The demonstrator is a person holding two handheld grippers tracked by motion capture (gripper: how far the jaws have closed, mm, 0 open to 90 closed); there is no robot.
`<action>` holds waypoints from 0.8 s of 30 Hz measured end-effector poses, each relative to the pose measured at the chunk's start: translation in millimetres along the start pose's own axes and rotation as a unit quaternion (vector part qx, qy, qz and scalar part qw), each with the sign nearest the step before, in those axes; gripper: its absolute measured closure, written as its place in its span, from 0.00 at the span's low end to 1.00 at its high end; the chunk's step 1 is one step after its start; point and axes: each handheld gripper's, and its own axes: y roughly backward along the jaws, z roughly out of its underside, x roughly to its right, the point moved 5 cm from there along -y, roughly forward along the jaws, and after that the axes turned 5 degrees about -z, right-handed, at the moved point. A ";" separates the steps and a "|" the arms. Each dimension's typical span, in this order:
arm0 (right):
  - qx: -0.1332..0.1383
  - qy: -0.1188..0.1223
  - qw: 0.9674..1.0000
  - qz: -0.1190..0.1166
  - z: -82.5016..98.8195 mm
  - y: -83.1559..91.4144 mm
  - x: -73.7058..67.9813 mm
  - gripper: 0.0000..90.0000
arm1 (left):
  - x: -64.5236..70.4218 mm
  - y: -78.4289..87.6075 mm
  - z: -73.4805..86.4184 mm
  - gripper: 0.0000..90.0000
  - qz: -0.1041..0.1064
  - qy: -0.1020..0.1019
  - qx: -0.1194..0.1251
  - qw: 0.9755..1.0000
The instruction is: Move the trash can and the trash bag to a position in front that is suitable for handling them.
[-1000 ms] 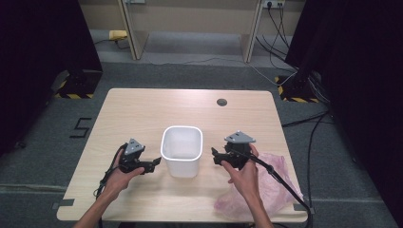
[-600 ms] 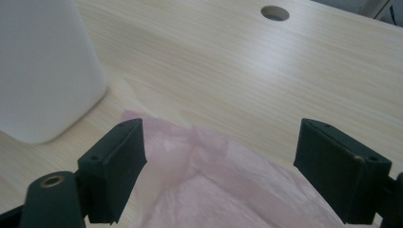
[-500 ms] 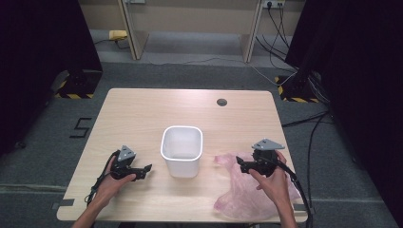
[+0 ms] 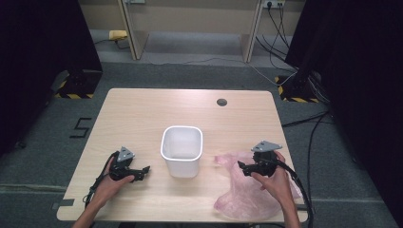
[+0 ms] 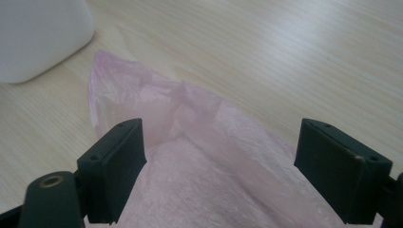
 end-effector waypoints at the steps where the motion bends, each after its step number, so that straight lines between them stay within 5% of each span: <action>1: -0.004 0.002 1.000 -0.002 -0.1 -2.5 -1.3 0.20 | 0.1 -0.1 0.0 0.13 0.001 0.000 0.000 1.000; 10: -0.015 0.026 1.000 -0.004 -8.0 -17.5 -5.8 0.28 | 0.2 -0.6 -0.3 0.11 0.001 -0.002 -0.002 1.000; 18: -0.026 0.065 0.997 -0.033 -17.8 -35.5 -24.0 0.29 | 0.3 -1.0 -0.6 0.10 0.002 -0.003 -0.004 1.000; 24: -0.057 0.074 0.995 -0.042 -14.1 -52.6 -27.1 0.33 | 0.3 -1.1 -0.6 0.10 0.002 -0.003 -0.004 1.000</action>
